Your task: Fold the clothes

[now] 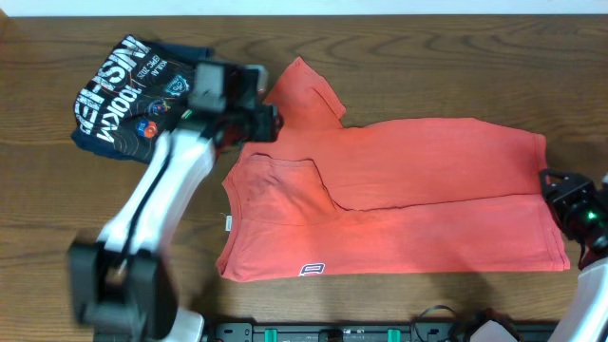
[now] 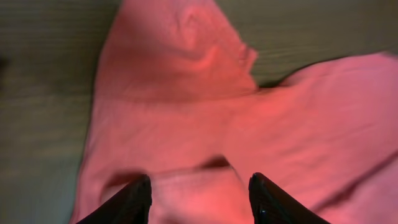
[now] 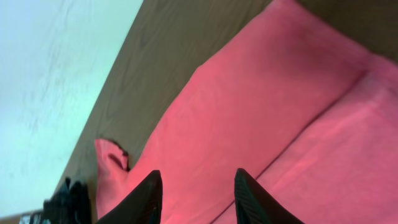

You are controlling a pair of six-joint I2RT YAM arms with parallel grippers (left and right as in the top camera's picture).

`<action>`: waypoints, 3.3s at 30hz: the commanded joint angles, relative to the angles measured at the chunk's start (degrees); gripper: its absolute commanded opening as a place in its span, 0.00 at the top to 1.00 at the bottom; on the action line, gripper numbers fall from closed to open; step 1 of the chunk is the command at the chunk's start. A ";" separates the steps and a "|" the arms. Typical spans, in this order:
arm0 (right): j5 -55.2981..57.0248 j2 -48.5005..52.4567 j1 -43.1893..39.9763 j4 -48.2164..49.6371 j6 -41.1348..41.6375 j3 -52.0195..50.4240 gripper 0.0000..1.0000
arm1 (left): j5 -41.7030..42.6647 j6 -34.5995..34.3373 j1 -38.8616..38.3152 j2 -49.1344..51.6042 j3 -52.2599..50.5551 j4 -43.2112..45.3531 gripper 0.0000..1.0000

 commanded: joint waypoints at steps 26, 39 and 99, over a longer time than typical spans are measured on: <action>6.93 0.13 5.29 -10.01 -11.56 0.22 0.59 | -8.17 17.20 -0.94 34.18 14.27 22.08 0.94; 14.56 4.52 5.29 1.22 -3.30 0.22 0.61 | -7.72 16.83 -1.09 17.46 14.27 10.05 0.94; 1.88 61.68 6.23 4.85 -14.99 41.18 0.99 | -7.56 13.81 -3.61 16.41 14.27 3.04 0.94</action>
